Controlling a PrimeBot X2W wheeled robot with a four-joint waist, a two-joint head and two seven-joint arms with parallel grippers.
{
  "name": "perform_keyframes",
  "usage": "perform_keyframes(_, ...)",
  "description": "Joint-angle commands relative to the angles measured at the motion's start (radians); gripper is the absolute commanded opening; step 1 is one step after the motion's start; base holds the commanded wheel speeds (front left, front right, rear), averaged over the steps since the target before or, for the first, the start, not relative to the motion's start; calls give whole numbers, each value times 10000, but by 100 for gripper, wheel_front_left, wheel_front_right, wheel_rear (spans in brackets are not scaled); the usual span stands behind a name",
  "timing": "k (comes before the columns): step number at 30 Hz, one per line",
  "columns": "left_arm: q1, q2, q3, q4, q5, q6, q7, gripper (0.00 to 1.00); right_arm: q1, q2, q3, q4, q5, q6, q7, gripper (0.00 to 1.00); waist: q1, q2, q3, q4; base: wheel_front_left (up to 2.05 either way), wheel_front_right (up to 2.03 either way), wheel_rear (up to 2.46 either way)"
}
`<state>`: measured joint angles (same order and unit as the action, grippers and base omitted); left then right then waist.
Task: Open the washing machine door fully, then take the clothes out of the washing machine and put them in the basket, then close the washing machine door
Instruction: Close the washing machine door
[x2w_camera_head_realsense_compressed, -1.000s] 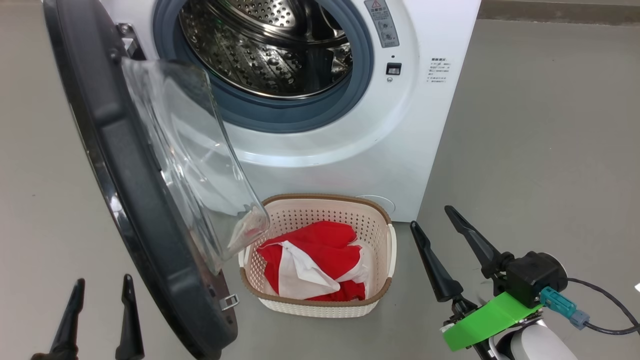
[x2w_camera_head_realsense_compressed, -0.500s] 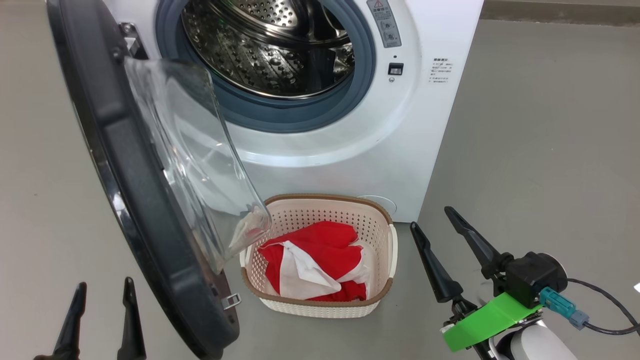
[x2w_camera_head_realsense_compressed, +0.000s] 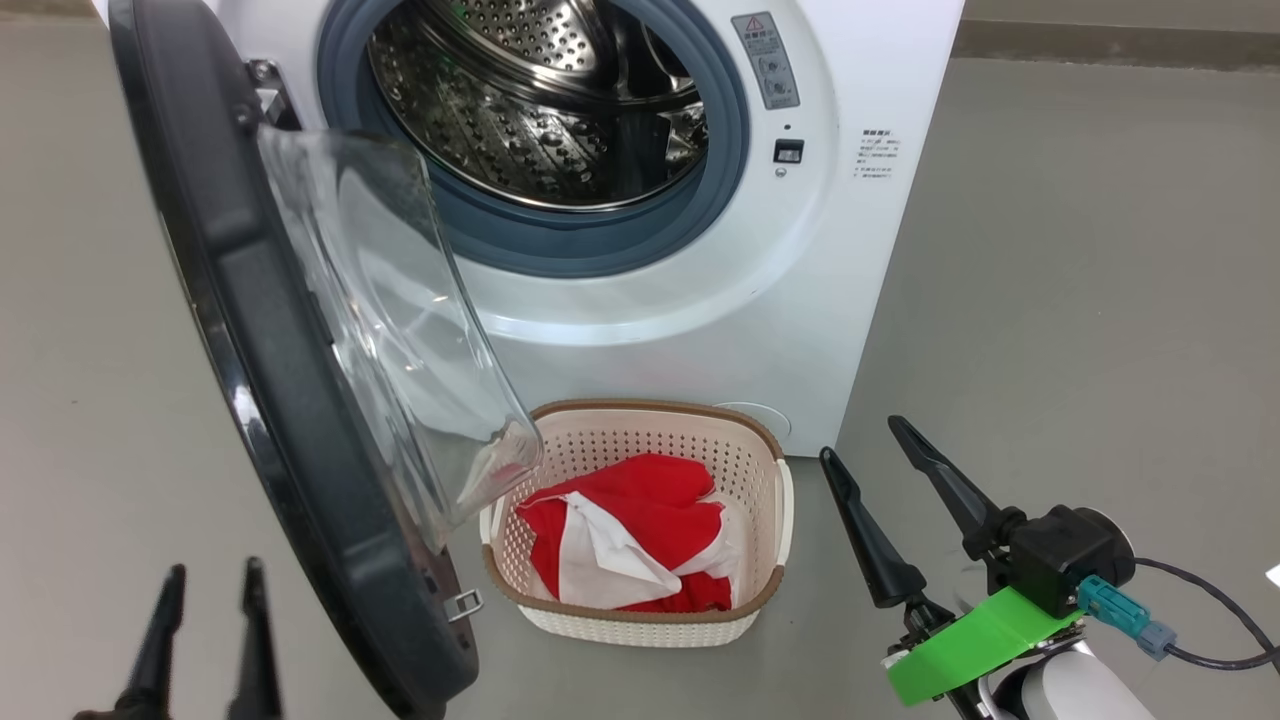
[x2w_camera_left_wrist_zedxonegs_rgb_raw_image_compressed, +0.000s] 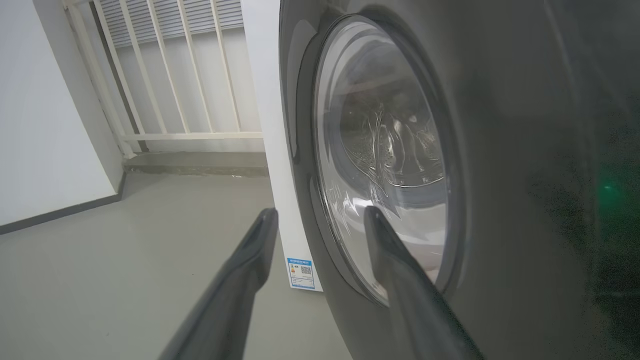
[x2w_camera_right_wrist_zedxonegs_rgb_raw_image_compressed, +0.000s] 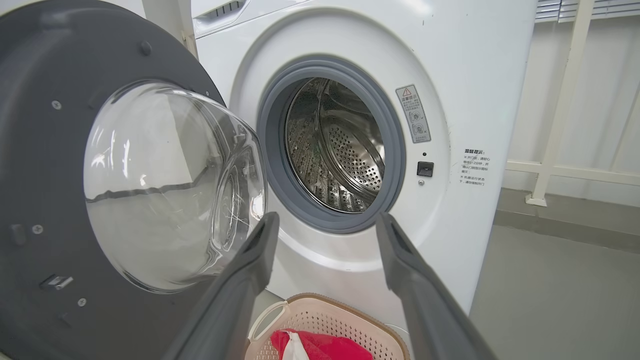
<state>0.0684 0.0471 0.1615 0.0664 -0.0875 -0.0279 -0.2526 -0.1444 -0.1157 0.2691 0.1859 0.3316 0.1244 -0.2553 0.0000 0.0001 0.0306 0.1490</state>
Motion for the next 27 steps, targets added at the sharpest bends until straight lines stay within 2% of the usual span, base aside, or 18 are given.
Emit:
perform_keyframes(1,-70,57,380,-236,-131,-56,-91,0,-174,-9,195,-234,-163,63,-65,100,0,-1,-35,-9,0,0,0)
perform_keyframes(9,-768,37,587,58,-2559,-716,82,0,-57,29,235,-202,-153,63,-65,100,0,-1,-178,19,0,0,0)
perform_keyframes(11,-1075,36,744,-89,-3701,-810,621,0,-35,15,241,-186,-162,63,-65,100,0,-1,-210,20,0,0,0)
perform_keyframes(15,-1568,34,1000,-708,-6806,-841,2165,0,9,16,259,-165,-156,63,-65,100,0,-1,-252,-12,0,0,0)
perform_keyframes(17,-1747,34,1110,-1106,-8540,-477,3040,0,38,20,261,-161,-148,63,-65,100,0,-1,-263,-32,0,0,0)
perform_keyframes(20,-1895,33,1333,-1797,-10500,404,4146,0,66,22,289,-145,-143,63,-65,100,0,-1,-267,-71,0,0,0)
perform_keyframes(23,-2024,33,1593,-2466,-12026,1479,4908,0,79,17,296,-131,-143,63,-65,100,0,-1,-257,-117,0,0,0)
perform_keyframes(27,-1967,33,1642,-3324,-13691,2666,5910,0,73,9,321,-125,-152,63,-65,100,0,-1,-204,-181,0,0,0)
